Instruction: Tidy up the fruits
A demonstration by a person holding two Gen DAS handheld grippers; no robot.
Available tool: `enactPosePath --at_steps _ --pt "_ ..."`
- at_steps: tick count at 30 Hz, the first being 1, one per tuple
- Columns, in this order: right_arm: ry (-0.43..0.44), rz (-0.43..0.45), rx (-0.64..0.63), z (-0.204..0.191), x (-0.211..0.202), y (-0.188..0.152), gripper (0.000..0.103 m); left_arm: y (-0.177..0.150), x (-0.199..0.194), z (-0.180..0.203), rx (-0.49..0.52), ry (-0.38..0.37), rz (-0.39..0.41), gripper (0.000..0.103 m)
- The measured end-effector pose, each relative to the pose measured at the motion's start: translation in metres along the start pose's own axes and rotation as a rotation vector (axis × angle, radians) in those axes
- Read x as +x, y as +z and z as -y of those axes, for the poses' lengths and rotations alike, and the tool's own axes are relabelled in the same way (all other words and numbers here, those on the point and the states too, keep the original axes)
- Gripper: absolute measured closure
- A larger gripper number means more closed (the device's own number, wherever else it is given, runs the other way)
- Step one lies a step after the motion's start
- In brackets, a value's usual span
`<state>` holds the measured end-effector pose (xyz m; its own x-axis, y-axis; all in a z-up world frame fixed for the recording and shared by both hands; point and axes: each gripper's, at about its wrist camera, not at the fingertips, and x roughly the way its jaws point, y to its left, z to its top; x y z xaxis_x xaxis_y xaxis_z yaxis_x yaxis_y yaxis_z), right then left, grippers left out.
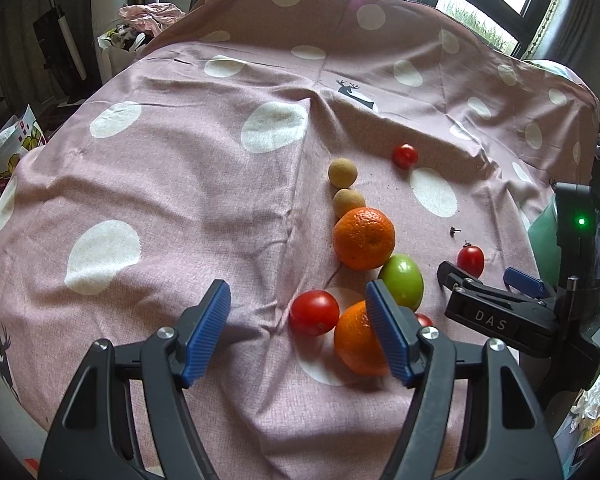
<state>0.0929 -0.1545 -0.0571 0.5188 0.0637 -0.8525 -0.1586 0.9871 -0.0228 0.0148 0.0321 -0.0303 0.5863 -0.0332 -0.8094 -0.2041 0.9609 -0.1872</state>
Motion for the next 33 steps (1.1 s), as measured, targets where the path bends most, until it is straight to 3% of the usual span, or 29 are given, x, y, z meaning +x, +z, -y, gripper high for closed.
enactPosePath --at_steps 12,33 --pt "0.0 0.0 0.0 0.0002 0.0001 -0.0001 0.001 0.0022 0.0008 -0.0033 -0.007 0.033 0.0 0.033" --pt "0.0 0.001 0.0 0.0002 0.0002 -0.0001 0.001 0.004 -0.0027 0.0024 0.016 0.017 0.014 0.033"
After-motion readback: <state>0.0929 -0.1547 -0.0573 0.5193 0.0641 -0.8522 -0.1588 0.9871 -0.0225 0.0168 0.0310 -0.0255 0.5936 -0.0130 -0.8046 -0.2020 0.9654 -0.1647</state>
